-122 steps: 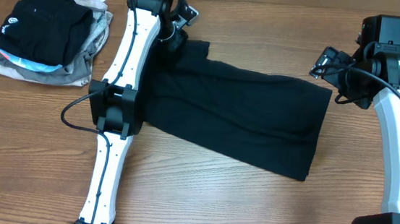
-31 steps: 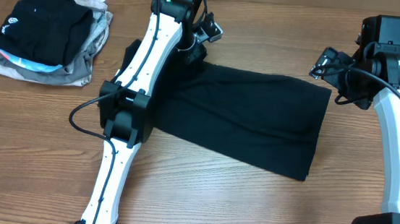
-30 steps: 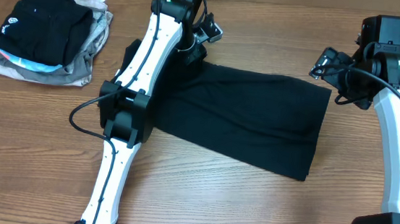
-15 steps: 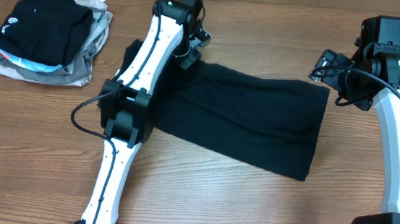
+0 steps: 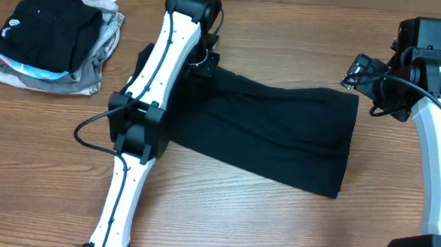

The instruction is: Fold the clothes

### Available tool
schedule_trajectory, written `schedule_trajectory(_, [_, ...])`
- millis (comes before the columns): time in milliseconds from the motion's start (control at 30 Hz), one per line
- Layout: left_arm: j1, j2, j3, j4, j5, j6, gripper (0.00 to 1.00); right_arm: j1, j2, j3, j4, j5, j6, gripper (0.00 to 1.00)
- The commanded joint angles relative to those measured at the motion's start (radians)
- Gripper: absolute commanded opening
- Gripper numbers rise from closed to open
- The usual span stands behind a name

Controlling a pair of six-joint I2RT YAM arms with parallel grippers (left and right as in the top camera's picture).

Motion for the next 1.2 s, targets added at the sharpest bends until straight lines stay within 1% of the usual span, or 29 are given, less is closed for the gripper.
schedule_trajectory(0, [-0.049, -0.048, 0.018, -0.005, 0.103, -0.035, 0.04, 0.001, 0.005, 0.006, 0.005, -0.005, -0.006, 1.0])
schedule_trajectory(133, [-0.1, -0.047, -0.002, -0.005, 0.101, -0.033, 0.04, -0.001, 0.027, 0.006, -0.001, -0.068, -0.005, 1.0])
schedule_trajectory(300, [-0.137, -0.048, -0.033, -0.005, 0.012, -0.035, 0.04, -0.002, 0.11, 0.006, 0.024, -0.07, -0.003, 1.0])
schedule_trajectory(400, [-0.134, -0.048, -0.038, -0.005, -0.026, -0.036, 0.04, -0.007, 0.182, 0.006, 0.069, -0.07, -0.002, 1.0])
schedule_trajectory(633, [-0.097, -0.048, -0.038, -0.005, -0.026, -0.046, 0.04, -0.042, 0.302, 0.006, 0.227, -0.023, 0.006, 1.0])
schedule_trajectory(733, [-0.079, -0.048, -0.038, -0.005, -0.026, -0.071, 0.04, -0.056, 0.349, 0.006, 0.242, 0.033, 0.063, 0.99])
schedule_trajectory(833, [-0.06, -0.048, -0.038, -0.005, 0.016, -0.115, 0.04, -0.067, 0.388, 0.006, 0.23, 0.038, 0.134, 0.98])
schedule_trajectory(1067, [-0.083, -0.048, -0.038, -0.005, 0.179, -0.098, 0.04, -0.068, 0.39, 0.006, 0.225, 0.027, 0.149, 0.99])
schedule_trajectory(1133, [-0.102, -0.048, -0.038, -0.005, 0.185, -0.098, 0.08, -0.069, 0.39, 0.006, 0.222, 0.025, 0.164, 0.99])
schedule_trajectory(1167, [-0.113, -0.048, -0.038, -0.005, 0.185, -0.098, 0.15, -0.071, 0.39, 0.006, 0.222, 0.017, 0.164, 1.0])
